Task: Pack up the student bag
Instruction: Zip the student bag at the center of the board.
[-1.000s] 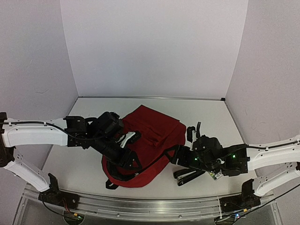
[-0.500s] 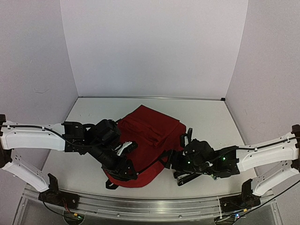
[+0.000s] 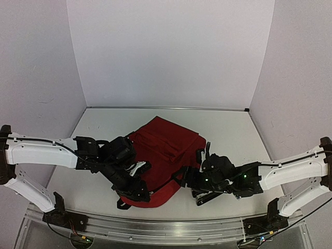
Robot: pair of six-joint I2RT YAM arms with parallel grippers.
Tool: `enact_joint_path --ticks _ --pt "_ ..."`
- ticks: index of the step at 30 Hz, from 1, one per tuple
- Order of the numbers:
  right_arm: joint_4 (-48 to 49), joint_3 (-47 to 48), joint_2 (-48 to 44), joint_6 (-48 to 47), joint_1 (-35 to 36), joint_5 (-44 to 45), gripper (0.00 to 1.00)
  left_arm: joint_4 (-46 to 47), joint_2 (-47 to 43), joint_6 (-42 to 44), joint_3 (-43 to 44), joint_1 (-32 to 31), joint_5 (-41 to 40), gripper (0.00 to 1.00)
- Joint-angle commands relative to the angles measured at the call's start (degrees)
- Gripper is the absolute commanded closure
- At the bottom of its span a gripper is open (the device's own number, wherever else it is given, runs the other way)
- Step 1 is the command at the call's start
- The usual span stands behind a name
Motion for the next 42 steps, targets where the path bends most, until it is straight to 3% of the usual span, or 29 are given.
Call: enact_joint_path --ticks 1,8,30,40,42 --pt "1.99 1.40 0.03 0.82 -0.04 0.00 0.22 -0.14 0.71 0.58 -0.57 -0.30 -0.09 0.46" --pt "2.20 0.99 -0.22 1.01 -0.05 -0.04 0.23 3.97 0.14 -0.07 -1.58 -0.26 2.38 0.50" --pt "3.33 1.90 2.12 1.67 -0.04 -1.26 0.23 5.63 -4.12 -2.11 -3.74 -0.30 -0.21 0.92" --pt "5.81 3.71 5.96 2.42 -0.02 -2.02 0.27 3.91 -6.58 -2.28 -3.46 -0.27 -0.77 1.00" --pt "5.89 3.93 6.51 3.11 -0.04 -1.60 0.34 3.57 -7.02 -2.22 -3.41 -0.29 -0.85 1.00"
